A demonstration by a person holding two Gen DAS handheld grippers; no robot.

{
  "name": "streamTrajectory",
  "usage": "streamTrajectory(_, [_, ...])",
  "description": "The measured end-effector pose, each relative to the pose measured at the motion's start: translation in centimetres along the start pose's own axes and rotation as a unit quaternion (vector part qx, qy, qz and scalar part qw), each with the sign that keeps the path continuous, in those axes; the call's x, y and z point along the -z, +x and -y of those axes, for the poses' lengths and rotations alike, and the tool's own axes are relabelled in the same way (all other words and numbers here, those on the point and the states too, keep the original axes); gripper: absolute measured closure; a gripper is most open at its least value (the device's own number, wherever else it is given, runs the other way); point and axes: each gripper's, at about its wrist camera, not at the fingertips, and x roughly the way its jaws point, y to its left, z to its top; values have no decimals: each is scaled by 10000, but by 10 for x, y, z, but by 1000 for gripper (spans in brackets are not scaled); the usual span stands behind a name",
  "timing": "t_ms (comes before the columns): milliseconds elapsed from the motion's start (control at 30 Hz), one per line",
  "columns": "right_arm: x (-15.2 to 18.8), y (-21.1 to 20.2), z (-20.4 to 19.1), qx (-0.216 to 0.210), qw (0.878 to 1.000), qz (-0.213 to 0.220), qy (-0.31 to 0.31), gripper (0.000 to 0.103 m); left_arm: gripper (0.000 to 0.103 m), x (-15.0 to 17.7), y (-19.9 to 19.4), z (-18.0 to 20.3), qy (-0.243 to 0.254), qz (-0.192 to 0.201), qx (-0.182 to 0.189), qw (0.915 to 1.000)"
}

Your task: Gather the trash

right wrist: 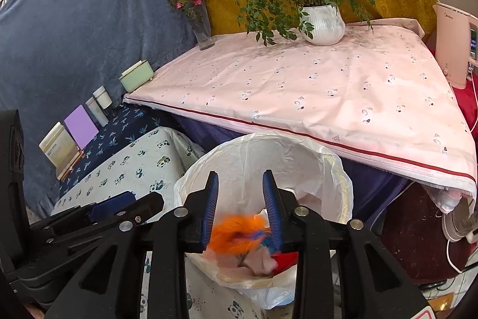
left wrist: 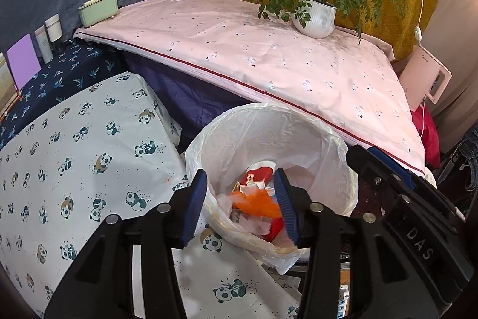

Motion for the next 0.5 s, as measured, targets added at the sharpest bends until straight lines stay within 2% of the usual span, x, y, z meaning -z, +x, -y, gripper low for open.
streamTrajectory(367, [1,-2,-6,9,10000,-17,-81,67,54,2,-5,-5,-49,37,-45,10000])
streamTrajectory(500, [1,-3,-9,8,9999,-17,-108,67,49,2,-8,-7,-79,70,-72,9999])
